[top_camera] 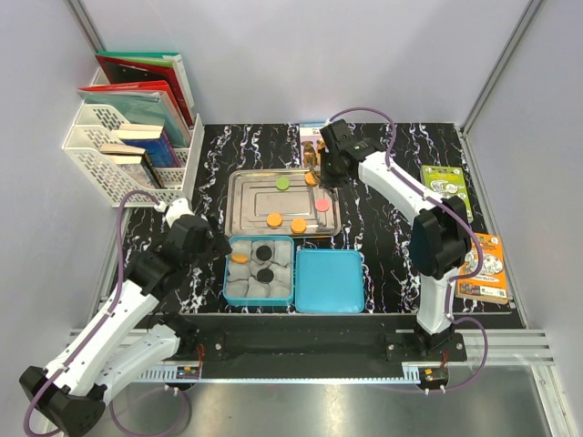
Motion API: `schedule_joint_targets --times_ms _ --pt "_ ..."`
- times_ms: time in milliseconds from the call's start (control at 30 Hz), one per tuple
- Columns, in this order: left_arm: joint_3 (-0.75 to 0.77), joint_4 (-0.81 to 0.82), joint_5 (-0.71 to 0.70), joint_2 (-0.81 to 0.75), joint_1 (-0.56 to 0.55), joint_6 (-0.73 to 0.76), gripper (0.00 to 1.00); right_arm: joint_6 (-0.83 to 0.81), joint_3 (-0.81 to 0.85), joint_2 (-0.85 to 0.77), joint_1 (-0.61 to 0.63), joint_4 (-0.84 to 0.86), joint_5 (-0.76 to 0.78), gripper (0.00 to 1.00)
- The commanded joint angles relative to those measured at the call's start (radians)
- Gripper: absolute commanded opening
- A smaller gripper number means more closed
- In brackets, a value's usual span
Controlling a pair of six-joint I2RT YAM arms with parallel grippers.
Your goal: Pack the cookies
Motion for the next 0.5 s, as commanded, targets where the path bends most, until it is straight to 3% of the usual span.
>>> schedule_joint_targets --times_ms 0,133,467 --pt "-0.003 0.041 0.010 0.003 0.002 0.013 0.99 0.005 0.075 0.012 -0.012 0.047 -0.026 0.00" --pt "-0.008 0.046 0.008 0.001 0.002 0.012 0.99 0.000 0.072 0.014 -0.012 0.042 -0.098 0.06" --pt "-0.011 0.047 0.010 0.005 0.004 0.010 0.99 -0.004 0.040 0.017 -0.014 0.044 -0.088 0.43"
